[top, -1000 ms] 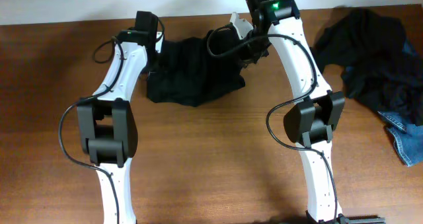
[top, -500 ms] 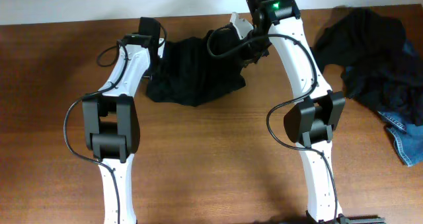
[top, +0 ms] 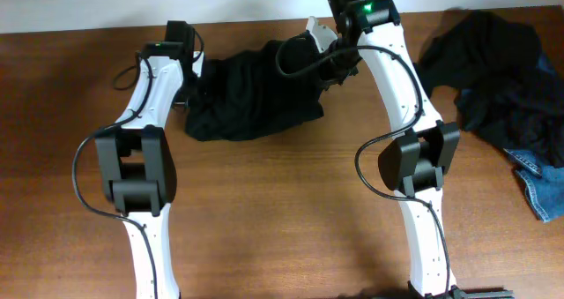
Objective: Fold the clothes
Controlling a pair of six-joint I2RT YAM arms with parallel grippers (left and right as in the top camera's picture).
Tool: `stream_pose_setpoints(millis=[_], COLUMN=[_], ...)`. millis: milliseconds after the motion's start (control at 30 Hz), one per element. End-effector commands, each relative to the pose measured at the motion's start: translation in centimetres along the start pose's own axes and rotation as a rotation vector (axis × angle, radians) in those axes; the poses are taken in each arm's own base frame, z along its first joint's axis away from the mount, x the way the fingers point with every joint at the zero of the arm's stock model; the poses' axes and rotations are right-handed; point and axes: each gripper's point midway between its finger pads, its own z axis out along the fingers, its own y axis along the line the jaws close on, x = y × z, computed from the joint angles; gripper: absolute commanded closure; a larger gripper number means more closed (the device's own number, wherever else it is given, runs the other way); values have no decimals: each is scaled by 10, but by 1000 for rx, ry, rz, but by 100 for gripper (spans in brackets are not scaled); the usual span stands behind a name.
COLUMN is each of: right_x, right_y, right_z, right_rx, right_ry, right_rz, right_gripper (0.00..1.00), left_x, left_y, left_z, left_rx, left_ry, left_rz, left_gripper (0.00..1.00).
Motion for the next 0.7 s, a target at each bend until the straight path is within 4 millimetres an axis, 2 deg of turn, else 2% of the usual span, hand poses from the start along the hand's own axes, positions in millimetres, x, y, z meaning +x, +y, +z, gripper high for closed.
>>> stream_pose_setpoints(millis=[0, 67, 200, 433, 600, 633, 667], right_x=[-11, -11, -11, -11, -11, -11, -10], right_y=[9, 8, 1, -1, -1, -1, -1], right_z=[-42, -43, -46, -47, -47, -47, -47], right_rx=[14, 14, 18, 19, 18, 18, 18], right_ry=[-99, -100, -105, -106, -106, -106, -105], right_rz=[-39, -36, -23, -19, -19, -19, -18], right_gripper=[96, 96, 96, 96, 96, 96, 96], left_x=[-16, -18, -19, -15, -12, -11, -11], left_y=[2, 2, 16, 65, 83, 83, 83], left_z=[-37, -45, -59, -60, -60, -60, -60], left_rx=[45, 61, 49, 14, 1, 0, 1], left_ry=[-83, -99, -113, -107, -102, -99, -97], left_rz=[90, 121, 157, 105, 166, 186, 185], left_gripper=[100, 100, 100, 100, 100, 98, 63])
